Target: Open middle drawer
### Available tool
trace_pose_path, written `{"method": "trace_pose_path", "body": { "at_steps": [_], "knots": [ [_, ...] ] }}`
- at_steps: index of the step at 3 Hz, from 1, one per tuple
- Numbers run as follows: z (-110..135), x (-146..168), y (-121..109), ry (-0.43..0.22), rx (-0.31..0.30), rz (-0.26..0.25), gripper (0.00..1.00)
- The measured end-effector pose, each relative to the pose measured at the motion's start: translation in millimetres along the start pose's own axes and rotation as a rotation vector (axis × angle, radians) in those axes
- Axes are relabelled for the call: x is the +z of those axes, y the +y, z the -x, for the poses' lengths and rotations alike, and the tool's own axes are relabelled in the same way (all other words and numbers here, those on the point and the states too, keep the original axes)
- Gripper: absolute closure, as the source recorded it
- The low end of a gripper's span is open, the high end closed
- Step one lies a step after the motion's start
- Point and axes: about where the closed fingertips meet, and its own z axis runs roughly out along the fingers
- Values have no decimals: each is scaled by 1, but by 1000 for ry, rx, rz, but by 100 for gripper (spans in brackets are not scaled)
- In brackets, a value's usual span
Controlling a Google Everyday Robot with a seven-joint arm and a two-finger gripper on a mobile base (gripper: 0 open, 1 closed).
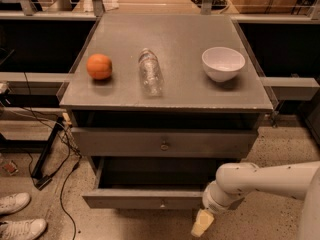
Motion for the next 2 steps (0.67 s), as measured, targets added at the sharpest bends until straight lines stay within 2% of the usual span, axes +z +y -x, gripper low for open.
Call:
{"method": "trace_pose_path", "body": {
  "at_steps": [2],
  "knots": [
    [-2,-1,-1,3,14,5,0]
  ]
}}
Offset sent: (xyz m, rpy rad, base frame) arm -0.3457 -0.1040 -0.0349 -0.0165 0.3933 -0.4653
